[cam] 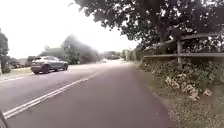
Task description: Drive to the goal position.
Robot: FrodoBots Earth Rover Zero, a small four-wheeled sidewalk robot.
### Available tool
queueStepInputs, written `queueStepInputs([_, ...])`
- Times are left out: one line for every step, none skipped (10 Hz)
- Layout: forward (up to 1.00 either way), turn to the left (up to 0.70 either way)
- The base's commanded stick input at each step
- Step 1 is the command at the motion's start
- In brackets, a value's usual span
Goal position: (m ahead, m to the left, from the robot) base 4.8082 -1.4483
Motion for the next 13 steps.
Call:
queueStepInputs([1.0,0.0])
queueStepInputs([1.0,0.0])
queueStepInputs([1.0,0.0])
queueStepInputs([1.0,0.0])
queueStepInputs([1.0,0.0])
queueStepInputs([1.0,0.0])
queueStepInputs([1.0,0.0])
queueStepInputs([1.0,0.0])
queueStepInputs([1.0,0.0])
queueStepInputs([1.0,0.0])
queueStepInputs([1.0,0.0])
queueStepInputs([1.0,0.0])
queueStepInputs([1.0,0.0])
